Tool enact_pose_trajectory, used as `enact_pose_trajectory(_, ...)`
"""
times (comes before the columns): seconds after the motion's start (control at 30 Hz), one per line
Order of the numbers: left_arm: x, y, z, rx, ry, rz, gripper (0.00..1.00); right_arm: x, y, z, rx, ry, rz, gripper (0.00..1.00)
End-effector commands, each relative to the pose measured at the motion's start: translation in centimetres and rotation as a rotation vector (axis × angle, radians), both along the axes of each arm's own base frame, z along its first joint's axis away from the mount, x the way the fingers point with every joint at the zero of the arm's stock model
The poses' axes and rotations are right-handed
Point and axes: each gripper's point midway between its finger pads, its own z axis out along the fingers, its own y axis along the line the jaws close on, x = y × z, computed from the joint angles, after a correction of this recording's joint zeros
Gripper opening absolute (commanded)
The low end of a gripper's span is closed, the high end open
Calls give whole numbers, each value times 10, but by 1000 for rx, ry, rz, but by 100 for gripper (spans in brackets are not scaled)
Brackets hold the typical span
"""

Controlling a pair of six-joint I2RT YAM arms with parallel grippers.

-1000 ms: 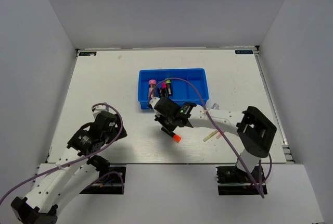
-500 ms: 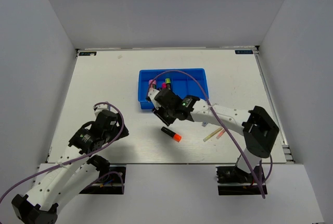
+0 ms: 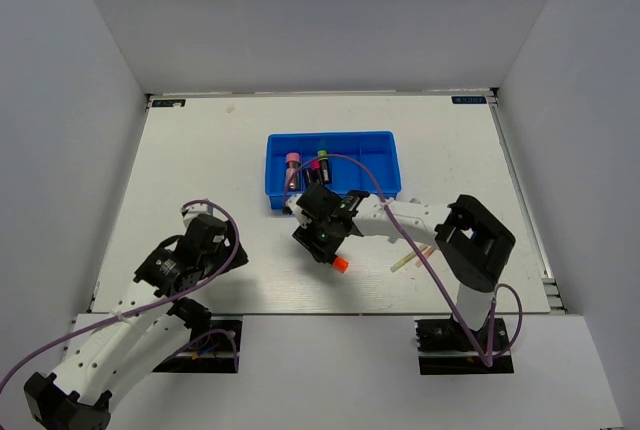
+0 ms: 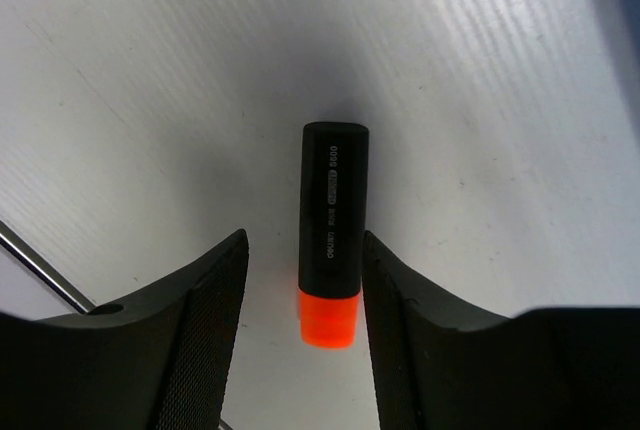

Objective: Sort the stationery into containers
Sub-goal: Pick up the pen from the center of the board.

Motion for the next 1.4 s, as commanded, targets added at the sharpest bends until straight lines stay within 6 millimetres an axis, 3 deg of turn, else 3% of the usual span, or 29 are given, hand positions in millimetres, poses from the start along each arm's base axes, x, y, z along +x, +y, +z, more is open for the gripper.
enact_pose_trajectory(0.0,2,-3,1,-28,-11,5,87,-13,-3,-18,-25,62,17,53)
enact_pose_trajectory(0.2,1,-3,2,-30,-18,6,87,-10,-14,-41,-89,31,21,53)
enact_pose_trajectory(0.37,0,-2,2,-33,-21,9,87,-13,-19,-54,-130,35,27,42)
enact_pose_trajectory(0.53,-1,1,4,-28,-25,15,87,-6,-44,-74,-279,-89,61,40)
enact_pose_trajectory(0.8,-2,1,3,-30,-31,16,87,-24,-62,-92,-352,-45,77,40)
enact_pose_trajectory(0.97,-3,2,4,-27,-27,20,87,-45,-57,-98,-322,105,90,25)
enact_pose_trajectory(1.03,-3,3,6,-28,-35,21,87,-47,-59,-98,-327,116,91,19)
enact_pose_trajectory(1.07,-4,4,6,-26,-36,21,87,-55,-57,-97,-314,160,104,11)
enact_pose_trajectory(1.17,-4,5,6,-22,-35,22,87,-52,-54,-90,-302,161,117,0)
enact_pose_trajectory(1.27,-4,4,7,-27,-38,24,87,-42,-44,-75,-271,130,128,0)
enact_pose_trajectory(1.37,-4,4,7,-29,-37,21,87,-29,-27,-41,-189,77,143,0)
